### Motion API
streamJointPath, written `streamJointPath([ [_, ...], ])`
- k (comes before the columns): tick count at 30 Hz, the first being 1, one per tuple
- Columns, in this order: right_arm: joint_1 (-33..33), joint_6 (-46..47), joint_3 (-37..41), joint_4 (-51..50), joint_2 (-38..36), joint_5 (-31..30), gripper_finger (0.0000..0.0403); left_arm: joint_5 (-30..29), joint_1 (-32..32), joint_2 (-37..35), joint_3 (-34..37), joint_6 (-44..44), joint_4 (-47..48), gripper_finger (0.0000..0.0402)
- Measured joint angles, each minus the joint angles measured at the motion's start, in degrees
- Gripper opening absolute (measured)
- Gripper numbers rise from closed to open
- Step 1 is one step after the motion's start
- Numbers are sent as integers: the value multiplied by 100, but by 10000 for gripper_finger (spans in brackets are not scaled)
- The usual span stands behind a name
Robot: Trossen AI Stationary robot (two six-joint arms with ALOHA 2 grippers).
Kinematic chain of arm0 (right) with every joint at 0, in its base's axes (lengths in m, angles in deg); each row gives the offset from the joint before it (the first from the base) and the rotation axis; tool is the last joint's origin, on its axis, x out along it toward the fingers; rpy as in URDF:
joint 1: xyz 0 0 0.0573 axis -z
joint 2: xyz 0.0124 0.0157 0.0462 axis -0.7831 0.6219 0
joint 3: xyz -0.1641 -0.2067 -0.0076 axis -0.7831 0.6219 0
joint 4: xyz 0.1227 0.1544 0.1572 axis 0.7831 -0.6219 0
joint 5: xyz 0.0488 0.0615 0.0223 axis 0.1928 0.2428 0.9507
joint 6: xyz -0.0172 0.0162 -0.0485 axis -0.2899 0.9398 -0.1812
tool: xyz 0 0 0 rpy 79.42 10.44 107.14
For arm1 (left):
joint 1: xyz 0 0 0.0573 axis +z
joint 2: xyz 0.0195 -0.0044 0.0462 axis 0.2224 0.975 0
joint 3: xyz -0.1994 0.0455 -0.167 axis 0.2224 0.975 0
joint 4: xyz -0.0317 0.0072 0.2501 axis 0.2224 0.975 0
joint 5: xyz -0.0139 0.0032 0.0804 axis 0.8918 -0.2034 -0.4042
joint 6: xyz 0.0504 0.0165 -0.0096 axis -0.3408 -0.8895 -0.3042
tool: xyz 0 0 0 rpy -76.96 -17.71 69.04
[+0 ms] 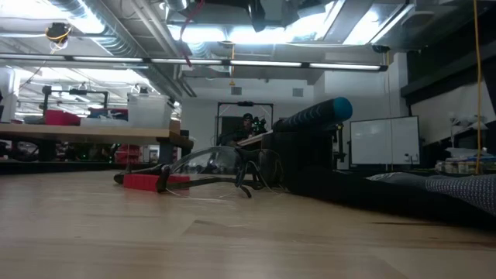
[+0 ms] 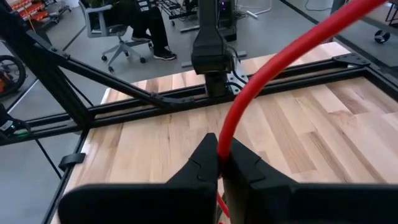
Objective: Coil cords
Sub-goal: Coil the red wire around the spool
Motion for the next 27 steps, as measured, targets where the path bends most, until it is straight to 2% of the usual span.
streamJointPath([
  [15,-2,126,0,8,0,111,7,232,620,1062,2,130,-1801,0],
  [22,-2,131,0,65,0,534,7,734,931,1372,2,457,-1780,0],
  [27,-2,179,0,303,0,1069,7,1116,1080,1476,2,399,-1645,0],
])
